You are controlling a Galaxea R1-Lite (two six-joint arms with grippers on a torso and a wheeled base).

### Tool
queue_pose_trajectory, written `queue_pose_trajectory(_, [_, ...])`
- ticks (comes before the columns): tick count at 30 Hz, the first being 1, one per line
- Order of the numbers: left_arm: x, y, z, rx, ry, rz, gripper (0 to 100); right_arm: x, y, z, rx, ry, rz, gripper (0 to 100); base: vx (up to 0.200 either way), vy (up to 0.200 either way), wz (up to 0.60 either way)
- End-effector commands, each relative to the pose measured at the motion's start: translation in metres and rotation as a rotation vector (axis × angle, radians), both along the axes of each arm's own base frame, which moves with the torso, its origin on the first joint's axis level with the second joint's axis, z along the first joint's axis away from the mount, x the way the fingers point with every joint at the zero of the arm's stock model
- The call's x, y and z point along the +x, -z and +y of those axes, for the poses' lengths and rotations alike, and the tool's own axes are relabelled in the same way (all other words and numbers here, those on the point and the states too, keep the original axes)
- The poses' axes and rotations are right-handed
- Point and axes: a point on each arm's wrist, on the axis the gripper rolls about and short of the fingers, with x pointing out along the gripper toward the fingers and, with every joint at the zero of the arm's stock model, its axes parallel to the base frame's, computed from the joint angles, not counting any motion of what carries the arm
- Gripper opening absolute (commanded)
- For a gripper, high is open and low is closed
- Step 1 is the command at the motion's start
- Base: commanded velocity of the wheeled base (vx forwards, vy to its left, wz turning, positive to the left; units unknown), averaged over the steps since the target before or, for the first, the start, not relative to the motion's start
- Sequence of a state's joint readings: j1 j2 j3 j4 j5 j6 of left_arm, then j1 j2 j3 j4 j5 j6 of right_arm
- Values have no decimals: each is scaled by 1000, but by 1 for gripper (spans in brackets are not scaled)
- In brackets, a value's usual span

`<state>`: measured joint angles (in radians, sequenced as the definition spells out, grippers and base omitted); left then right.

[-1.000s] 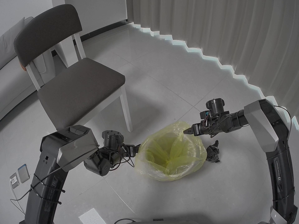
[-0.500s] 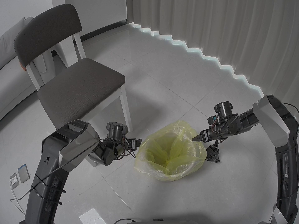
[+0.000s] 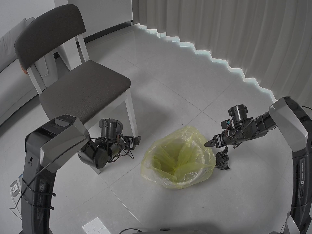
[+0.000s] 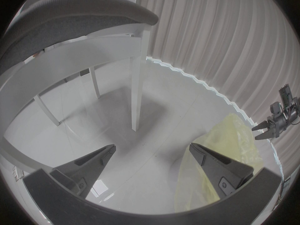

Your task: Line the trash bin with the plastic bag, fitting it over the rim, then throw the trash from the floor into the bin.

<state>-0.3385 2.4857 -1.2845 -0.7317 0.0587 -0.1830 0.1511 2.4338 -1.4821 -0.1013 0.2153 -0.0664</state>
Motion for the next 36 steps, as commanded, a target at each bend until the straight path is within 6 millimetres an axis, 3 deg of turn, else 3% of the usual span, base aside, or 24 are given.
queue_pose_trajectory(1, [-22,-16,-3,1,28,9,100,-7,-4,-1,-5,0,6,100,0,0,0])
queue_pose_trajectory(11, [-57,-1,-29,-5,139,17,100,-8,15,6,-13,-10,23,100,0,0,0])
queue_pose_trajectory(17, [-60,2,-33,16,161,26,100,-7,20,6,-13,-10,25,100,0,0,0])
queue_pose_trajectory(27, [-41,27,-36,58,168,25,100,-3,27,6,-19,-12,29,100,0,0,0])
queue_pose_trajectory(36, [0,47,-30,94,117,60,100,14,47,2,-23,-4,25,100,0,0,0])
